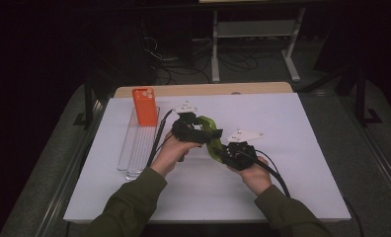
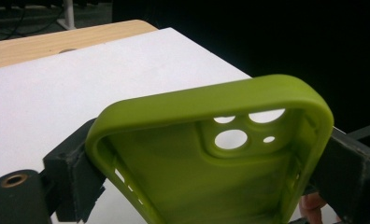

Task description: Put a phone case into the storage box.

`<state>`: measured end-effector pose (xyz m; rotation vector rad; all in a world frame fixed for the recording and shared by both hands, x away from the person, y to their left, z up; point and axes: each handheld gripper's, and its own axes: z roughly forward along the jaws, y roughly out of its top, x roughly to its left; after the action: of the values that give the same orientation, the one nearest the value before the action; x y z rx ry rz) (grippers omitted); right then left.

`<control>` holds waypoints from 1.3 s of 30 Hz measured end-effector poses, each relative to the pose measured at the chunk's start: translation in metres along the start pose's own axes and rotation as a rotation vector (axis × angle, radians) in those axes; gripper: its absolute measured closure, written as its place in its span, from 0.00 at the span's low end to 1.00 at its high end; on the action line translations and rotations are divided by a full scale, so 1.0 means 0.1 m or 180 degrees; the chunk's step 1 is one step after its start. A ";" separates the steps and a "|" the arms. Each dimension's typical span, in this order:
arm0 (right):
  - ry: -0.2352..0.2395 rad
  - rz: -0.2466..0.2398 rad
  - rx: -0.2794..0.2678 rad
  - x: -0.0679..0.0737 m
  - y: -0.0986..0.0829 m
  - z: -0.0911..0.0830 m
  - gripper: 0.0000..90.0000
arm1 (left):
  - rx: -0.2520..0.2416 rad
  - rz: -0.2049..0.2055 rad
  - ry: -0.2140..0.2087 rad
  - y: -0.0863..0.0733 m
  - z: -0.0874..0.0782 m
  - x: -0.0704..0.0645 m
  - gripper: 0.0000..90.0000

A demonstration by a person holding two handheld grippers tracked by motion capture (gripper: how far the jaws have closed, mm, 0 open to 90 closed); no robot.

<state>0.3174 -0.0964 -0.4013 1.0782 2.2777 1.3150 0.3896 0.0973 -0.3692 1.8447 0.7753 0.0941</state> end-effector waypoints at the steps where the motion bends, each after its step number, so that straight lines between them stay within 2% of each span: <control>1: -0.0002 -0.0002 0.0015 0.00 0.00 0.00 0.85 | -0.0004 -0.0008 0.0000 0.00 0.00 0.00 0.11; 5: -0.0011 0.0019 0.0060 0.01 -0.01 0.02 0.85 | 0.0017 -0.0013 -0.0011 -0.01 0.01 0.01 0.12; 8: -0.0042 -0.0041 0.0059 0.00 -0.02 0.03 0.85 | 0.0032 -0.0021 -0.0023 -0.01 0.01 0.01 0.13; 9: -0.0025 -0.0010 0.0074 0.00 -0.02 0.03 0.84 | 0.0031 -0.0020 -0.0020 -0.01 0.01 0.01 0.14; 15: -0.0037 -0.0058 0.0082 0.00 -0.02 0.04 0.82 | 0.0017 0.0000 -0.0039 0.01 -0.01 0.01 0.15; 17: -0.0013 -0.0106 0.0075 -0.01 -0.02 0.04 0.71 | 0.0009 0.0021 -0.0006 0.01 -0.02 0.00 0.15; 20: 0.0015 -0.0119 0.0153 -0.03 -0.03 0.03 0.57 | 0.0014 0.0059 0.0020 0.02 -0.04 0.02 0.15; 25: 0.0112 -0.0049 0.0171 -0.11 -0.07 -0.05 0.34 | -0.0008 0.0053 0.0059 0.04 -0.10 0.07 0.15; 26: 0.0101 -0.0072 0.0189 -0.13 -0.09 -0.07 0.32 | -0.0023 0.0061 0.0068 0.05 -0.11 0.07 0.15; 29: -0.0002 -0.0094 0.0197 -0.14 -0.14 -0.12 0.17 | -0.0026 0.0087 0.0108 0.07 -0.15 0.08 0.15; 32: -0.0190 -0.0200 0.0257 -0.15 -0.24 -0.17 0.12 | -0.0056 0.0101 0.0167 0.11 -0.18 0.09 0.15; 33: -0.0201 -0.0283 0.0276 -0.18 -0.28 -0.19 0.10 | -0.0046 0.0103 0.0178 0.13 -0.20 0.10 0.15; 34: -0.0187 -0.0260 0.0278 -0.19 -0.31 -0.22 0.08 | -0.0040 0.0119 0.0199 0.14 -0.21 0.11 0.15; 35: -0.0149 -0.0168 0.0262 -0.19 -0.34 -0.25 0.07 | -0.0053 0.0123 0.0215 0.16 -0.22 0.11 0.15; 39: -0.0138 -0.0205 0.0296 -0.24 -0.47 -0.33 0.01 | -0.0073 0.0136 0.0262 0.21 -0.30 0.14 0.15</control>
<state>0.2928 -0.1489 -0.4255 1.0432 2.3415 1.1604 0.3982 0.1249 -0.3434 1.8454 0.7889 0.2067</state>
